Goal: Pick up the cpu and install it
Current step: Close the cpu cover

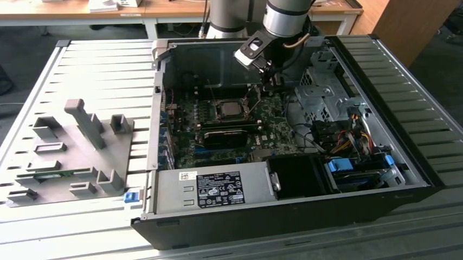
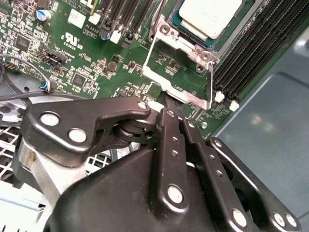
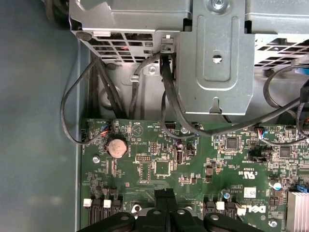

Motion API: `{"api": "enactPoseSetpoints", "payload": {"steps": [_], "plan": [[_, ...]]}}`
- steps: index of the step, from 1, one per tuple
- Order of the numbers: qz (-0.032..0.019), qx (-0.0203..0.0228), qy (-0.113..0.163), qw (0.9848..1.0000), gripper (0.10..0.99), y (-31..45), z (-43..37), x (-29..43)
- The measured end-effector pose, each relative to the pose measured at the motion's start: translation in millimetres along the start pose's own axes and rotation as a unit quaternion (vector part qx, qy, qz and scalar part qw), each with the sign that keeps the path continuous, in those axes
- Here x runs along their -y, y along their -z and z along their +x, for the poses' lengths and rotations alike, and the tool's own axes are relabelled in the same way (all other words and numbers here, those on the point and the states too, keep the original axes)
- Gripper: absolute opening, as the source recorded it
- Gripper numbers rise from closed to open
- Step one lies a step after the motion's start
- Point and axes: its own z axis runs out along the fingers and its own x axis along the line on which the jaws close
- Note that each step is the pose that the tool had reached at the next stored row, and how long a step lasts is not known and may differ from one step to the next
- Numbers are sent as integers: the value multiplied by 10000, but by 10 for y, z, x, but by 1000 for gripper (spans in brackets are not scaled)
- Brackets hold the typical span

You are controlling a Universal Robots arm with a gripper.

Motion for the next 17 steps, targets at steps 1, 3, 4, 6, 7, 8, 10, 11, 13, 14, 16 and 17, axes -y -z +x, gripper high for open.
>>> {"api": "enactPoseSetpoints", "payload": {"steps": [1,3,4,6,7,8,10,11,13,14,16,17], "plan": [[0,0,0,10000,106,0,0,4],[0,0,0,10000,106,0,0,10],[0,0,0,10000,106,-1,0,13],[0,0,0,10000,106,-1,0,23],[0,0,0,10000,106,-1,0,28],[0,0,0,10000,106,-1,0,32],[0,0,0,10000,106,-2,0,41],[0,0,0,10000,106,-2,0,45],[0,0,0,10000,106,-2,0,52],[0,0,0,10000,106,-2,0,56],[0,0,0,10000,106,-2,0,64],[0,0,0,10000,106,-2,0,66]]}}
